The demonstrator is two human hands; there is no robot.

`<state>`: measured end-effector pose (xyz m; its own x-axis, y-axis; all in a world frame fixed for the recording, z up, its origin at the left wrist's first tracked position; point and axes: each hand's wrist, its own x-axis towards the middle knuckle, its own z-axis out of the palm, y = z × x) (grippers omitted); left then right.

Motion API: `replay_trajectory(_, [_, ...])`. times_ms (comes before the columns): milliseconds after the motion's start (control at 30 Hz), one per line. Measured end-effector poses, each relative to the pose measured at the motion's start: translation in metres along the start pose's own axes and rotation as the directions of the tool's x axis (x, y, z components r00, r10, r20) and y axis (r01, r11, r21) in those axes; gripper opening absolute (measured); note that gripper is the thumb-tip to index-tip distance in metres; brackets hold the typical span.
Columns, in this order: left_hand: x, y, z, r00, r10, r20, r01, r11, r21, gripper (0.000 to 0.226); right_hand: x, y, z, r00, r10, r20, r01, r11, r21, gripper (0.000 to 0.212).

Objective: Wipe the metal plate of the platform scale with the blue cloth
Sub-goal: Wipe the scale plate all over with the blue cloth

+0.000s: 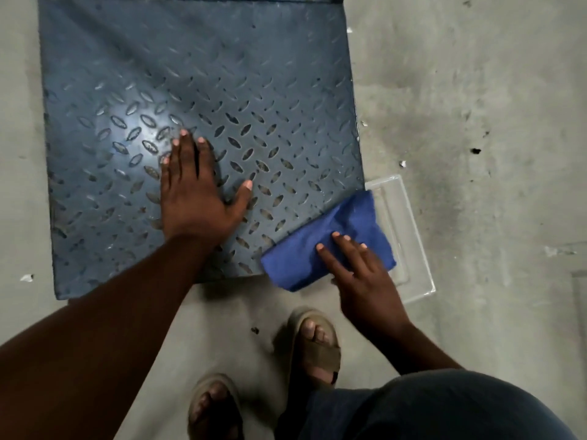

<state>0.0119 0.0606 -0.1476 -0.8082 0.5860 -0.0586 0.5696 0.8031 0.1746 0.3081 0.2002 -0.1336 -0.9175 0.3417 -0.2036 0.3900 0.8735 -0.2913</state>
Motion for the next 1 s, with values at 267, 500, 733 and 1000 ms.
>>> replay_trajectory(267, [0.001,0.000,-0.002,0.999,-0.023,0.039,0.023,1.000,0.003,0.106,0.026,0.038,-0.028,0.972,0.162,0.172,-0.229,0.827,0.514,0.105])
replay_trajectory(500, [0.000,0.003,-0.001,0.999,-0.025,0.041,0.025,1.000,0.011,0.106,0.117,0.022,-0.024,0.939,0.327,-0.103,-0.284,0.910,0.303,0.081])
replay_trajectory(733, [0.002,0.002,0.001,0.999,-0.032,0.010,0.032,0.999,-0.035,0.105,0.280,0.055,-0.061,0.917,0.373,-0.141,-0.325,0.904,0.279,0.084])
replay_trajectory(1000, [0.002,-0.001,-0.003,0.999,-0.024,0.047,0.025,1.000,-0.012,0.105,0.185,0.034,-0.029,0.933,0.304,-0.193,-0.295,0.953,0.073,0.081])
